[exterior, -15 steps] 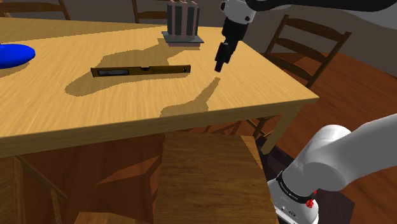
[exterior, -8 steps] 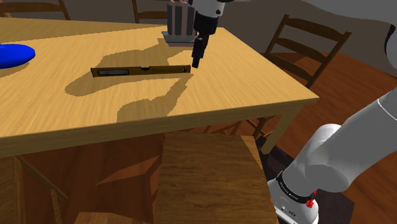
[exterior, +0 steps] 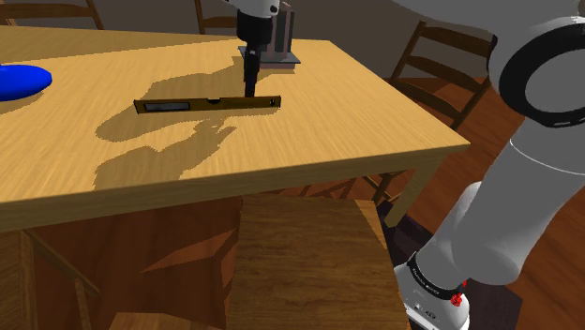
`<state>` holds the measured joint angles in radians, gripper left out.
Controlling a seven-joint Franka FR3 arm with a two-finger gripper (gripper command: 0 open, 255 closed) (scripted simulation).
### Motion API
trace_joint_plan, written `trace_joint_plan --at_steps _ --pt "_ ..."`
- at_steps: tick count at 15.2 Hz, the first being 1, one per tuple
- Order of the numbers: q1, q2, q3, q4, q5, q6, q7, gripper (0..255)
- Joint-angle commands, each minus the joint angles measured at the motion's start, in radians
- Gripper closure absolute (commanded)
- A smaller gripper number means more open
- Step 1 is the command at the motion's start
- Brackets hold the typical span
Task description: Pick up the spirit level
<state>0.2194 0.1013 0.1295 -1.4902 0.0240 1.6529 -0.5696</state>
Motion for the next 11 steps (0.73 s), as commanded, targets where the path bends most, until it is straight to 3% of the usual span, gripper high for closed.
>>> trace_joint_plan --at_steps 1,6,11 --pt "0.022 0.067 0.021 0.086 -0.011 -0.025 -0.032 0" --pt "0.082 0.238 0.064 0.328 -0.049 -0.111 -0.102 0" --pt "0.075 0.209 0.063 0.216 -0.043 -0.028 -0.106 0"
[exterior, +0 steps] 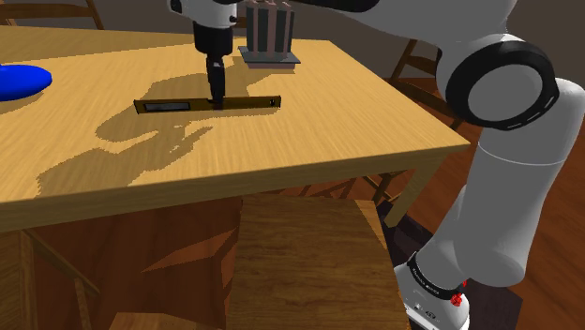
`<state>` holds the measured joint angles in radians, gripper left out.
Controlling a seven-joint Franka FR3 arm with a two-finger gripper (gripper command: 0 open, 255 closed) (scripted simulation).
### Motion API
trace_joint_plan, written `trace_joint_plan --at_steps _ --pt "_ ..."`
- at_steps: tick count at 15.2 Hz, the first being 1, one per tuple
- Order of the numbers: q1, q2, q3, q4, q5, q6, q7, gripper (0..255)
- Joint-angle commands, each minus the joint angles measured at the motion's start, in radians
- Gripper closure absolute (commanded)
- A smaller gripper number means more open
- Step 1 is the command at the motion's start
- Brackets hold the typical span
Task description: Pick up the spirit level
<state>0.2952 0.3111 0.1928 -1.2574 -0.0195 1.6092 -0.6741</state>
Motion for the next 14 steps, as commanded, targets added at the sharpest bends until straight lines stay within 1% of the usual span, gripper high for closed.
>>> trace_joint_plan --at_steps 1,4,5,10,11,14 --pt "-0.002 -0.005 0.0 -0.036 0.001 0.031 -0.003 0" --pt "-0.004 -0.012 -0.001 -0.067 0.002 0.056 -0.004 0" --pt "-0.004 -0.013 0.0 -0.069 0.003 0.056 -0.003 255" --pt "-0.006 -0.016 -0.001 -0.07 0.004 0.055 -0.006 255" --pt "-0.008 -0.023 -0.002 -0.083 0.005 0.061 -0.008 255" --pt "-0.004 -0.011 0.0 -0.066 0.002 0.056 -0.004 255"
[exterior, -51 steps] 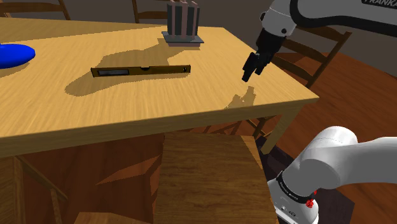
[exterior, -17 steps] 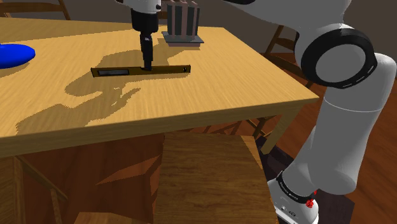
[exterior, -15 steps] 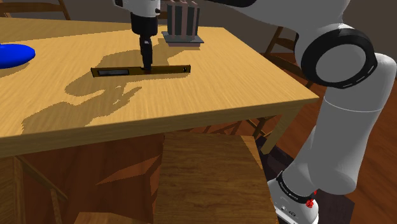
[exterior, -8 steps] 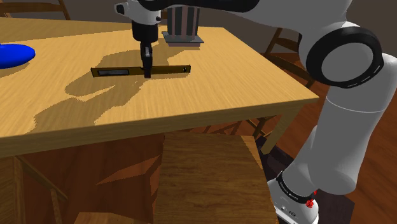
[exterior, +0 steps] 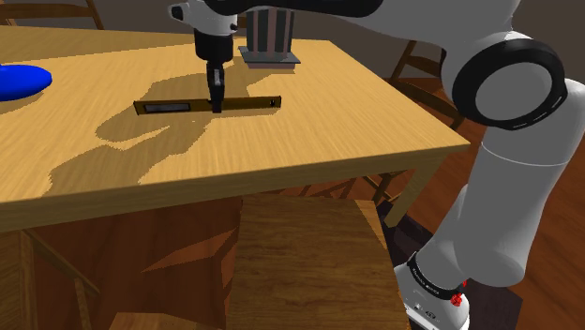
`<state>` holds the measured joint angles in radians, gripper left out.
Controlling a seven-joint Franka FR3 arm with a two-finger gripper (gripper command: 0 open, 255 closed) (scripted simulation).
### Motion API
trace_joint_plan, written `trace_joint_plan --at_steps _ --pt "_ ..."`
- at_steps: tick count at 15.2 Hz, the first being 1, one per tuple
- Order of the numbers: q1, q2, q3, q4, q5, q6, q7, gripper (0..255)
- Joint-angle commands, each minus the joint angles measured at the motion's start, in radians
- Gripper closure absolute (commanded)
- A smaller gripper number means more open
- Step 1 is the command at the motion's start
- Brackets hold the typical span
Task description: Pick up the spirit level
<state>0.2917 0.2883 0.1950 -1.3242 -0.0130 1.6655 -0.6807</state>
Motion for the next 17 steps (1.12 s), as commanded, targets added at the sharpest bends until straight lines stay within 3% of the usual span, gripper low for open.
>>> trace_joint_plan --at_steps 1,15,17 --pt "0.001 0.015 -0.002 0.019 -0.005 -0.016 0.004 255" --pt "0.028 0.127 -0.001 0.385 -0.027 -0.27 0.016 255" --pt "0.028 0.129 -0.001 0.39 -0.028 -0.273 0.016 255"
